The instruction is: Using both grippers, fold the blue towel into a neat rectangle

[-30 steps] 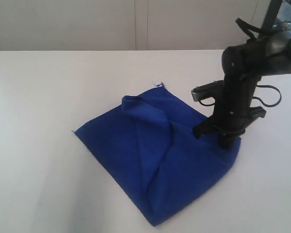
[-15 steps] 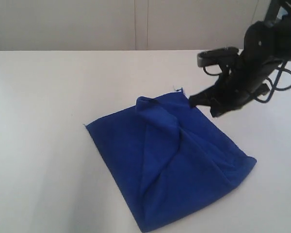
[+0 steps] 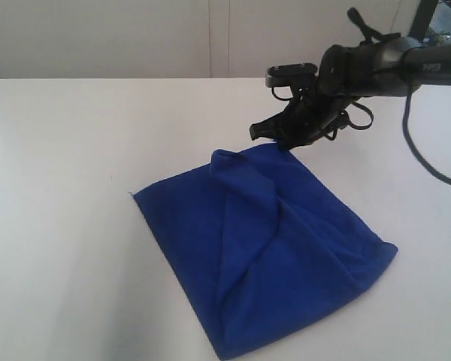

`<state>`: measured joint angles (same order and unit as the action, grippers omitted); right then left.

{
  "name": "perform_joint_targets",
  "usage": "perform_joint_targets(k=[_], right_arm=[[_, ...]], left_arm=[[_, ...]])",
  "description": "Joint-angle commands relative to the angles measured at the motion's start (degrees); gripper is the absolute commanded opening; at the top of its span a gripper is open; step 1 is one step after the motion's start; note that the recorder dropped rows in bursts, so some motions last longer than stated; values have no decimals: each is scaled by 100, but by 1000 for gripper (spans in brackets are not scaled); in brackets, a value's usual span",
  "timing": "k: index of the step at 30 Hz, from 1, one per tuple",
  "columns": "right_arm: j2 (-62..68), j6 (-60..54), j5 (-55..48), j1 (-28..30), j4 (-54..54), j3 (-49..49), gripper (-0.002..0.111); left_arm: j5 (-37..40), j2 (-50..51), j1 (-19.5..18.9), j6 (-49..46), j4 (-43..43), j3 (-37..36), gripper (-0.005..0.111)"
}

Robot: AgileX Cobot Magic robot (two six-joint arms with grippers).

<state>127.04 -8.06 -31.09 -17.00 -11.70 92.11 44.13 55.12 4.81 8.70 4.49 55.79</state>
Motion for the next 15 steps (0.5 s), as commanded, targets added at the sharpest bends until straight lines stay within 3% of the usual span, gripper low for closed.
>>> perform_joint_targets(k=[1, 15], right_arm=[[331, -92, 22, 45, -11, 300, 0], [443, -69, -194, 574, 766, 334, 0]], left_arm=[[22, -43, -7, 33, -3, 1, 0], [22, -43, -7, 33, -3, 1, 0]])
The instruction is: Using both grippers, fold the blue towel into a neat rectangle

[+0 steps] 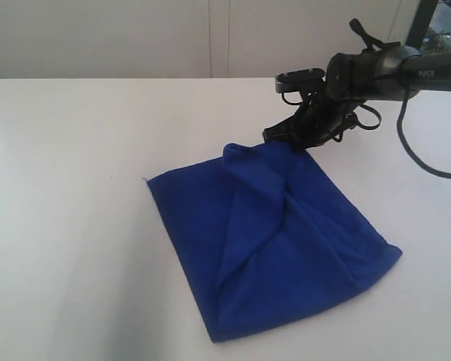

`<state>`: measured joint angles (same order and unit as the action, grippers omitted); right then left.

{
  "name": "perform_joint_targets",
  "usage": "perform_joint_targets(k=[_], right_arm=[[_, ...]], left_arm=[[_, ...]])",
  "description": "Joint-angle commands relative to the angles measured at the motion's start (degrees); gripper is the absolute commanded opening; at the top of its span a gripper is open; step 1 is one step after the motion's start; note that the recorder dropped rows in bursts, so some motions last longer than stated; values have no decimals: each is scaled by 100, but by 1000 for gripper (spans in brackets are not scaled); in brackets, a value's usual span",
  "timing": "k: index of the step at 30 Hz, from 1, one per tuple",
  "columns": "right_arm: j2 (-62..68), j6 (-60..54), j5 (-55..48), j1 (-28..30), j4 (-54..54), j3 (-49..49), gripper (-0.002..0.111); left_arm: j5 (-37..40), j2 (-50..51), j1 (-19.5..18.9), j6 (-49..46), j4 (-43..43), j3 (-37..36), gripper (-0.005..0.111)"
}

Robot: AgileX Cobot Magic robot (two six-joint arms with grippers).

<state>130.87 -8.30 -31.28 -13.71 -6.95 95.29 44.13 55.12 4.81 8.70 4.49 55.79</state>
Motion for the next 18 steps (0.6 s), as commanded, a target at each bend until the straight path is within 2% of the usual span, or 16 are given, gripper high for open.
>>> perform_joint_targets(k=[1, 11, 18], right_arm=[[60, -29, -174, 325, 295, 17, 0], [35, 335, -171, 878, 344, 17, 0], [-543, 371, -157, 907, 278, 92, 0]], left_arm=[[22, -43, -7, 33, -3, 1, 0], [22, -43, -7, 33, -3, 1, 0], [22, -43, -7, 33, -3, 1, 0]])
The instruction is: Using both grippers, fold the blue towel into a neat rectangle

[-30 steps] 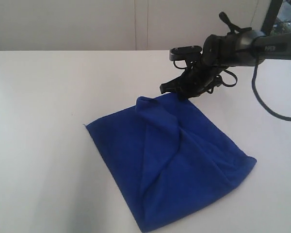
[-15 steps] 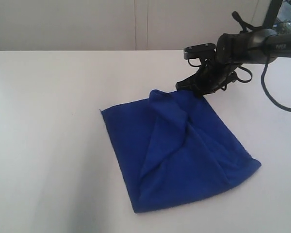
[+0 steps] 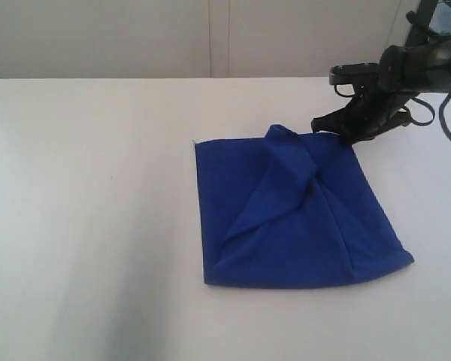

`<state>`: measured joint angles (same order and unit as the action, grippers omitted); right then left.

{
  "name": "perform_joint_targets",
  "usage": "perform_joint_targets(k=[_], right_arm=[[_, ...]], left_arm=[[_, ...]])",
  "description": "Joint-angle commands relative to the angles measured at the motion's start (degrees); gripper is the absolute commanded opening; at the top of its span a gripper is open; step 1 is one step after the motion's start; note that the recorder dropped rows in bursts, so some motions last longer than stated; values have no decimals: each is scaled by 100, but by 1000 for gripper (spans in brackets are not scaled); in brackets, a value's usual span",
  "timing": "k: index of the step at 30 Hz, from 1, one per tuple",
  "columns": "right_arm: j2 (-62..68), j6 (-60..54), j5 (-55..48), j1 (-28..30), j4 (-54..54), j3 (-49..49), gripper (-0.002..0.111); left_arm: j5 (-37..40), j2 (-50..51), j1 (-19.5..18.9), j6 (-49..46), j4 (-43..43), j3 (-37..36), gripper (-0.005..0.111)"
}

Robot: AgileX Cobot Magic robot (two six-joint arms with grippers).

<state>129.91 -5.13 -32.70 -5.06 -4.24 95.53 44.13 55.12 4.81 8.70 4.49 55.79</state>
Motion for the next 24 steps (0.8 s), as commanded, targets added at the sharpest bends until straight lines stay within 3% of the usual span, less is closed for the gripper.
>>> perform_joint_targets(k=[1, 7, 16, 24], right_arm=[[-579, 54, -33, 18, -62, 67, 0], [-1207, -65, -676, -381, -173, 53, 0], [-1444, -220, -1247, -1546, -665, -328, 0], [-1437, -261, -1126, -2510, -691, -783, 0]], left_arm=[[22, -43, -7, 33, -3, 1, 0], [22, -43, -7, 33, -3, 1, 0], [22, -43, -7, 33, -3, 1, 0], [33, -43, -7, 33, -3, 1, 0]])
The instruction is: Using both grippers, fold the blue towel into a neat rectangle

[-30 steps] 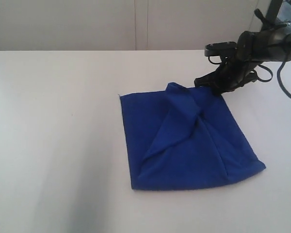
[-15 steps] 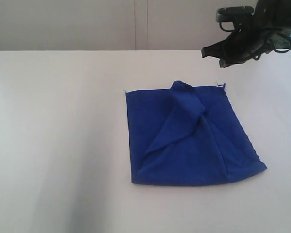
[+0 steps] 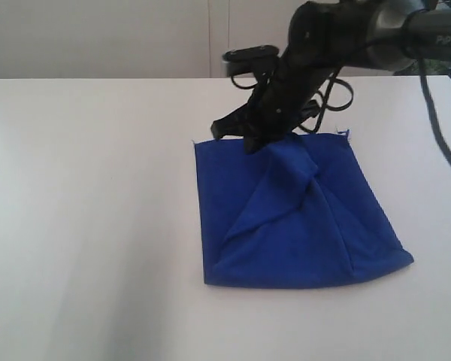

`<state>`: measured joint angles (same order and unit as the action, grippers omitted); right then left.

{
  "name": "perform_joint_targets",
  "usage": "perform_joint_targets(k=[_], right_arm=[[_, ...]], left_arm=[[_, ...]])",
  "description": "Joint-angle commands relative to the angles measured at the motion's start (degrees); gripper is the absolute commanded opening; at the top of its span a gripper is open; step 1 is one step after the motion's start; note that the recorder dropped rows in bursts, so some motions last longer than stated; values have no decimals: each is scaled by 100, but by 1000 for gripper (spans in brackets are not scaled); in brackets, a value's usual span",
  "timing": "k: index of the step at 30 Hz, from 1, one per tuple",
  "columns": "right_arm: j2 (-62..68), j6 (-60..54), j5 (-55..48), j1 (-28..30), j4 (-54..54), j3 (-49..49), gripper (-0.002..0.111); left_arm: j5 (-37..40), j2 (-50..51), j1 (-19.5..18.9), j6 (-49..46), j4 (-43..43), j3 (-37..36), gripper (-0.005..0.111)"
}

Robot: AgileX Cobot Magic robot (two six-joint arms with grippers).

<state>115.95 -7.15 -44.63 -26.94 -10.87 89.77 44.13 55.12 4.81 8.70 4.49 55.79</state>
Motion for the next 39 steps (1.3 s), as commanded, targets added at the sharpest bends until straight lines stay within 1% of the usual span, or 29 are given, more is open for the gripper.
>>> perform_joint_targets(k=[1, 4, 8, 12, 15, 19, 22, 31, 39], right_arm=[[-40, -59, 91, -394, -27, -267, 0], [-40, -32, 239, -605, -27, -484, 0], [-40, -23, 548, -727, -27, -658, 0], [170, -19, 712, -737, -202, -664, 0], [513, -41, 753, -760, -587, -664, 0], [761, -54, 894, -835, -594, -664, 0], [938, -54, 893, -899, -811, -664, 0], [1043, -54, 1223, -1245, -988, -654, 0], [1083, -54, 1270, -1307, -1255, -567, 0]], left_arm=[[33, -43, -7, 33, -3, 1, 0], [33, -43, -7, 33, -3, 1, 0], [33, -43, -7, 33, -3, 1, 0], [33, -43, -7, 33, -3, 1, 0], [33, -43, -7, 33, -3, 1, 0], [33, -43, -7, 33, -3, 1, 0], [33, -43, -7, 33, -3, 1, 0], [33, -43, -7, 33, -3, 1, 0], [33, -43, -7, 33, -3, 1, 0]])
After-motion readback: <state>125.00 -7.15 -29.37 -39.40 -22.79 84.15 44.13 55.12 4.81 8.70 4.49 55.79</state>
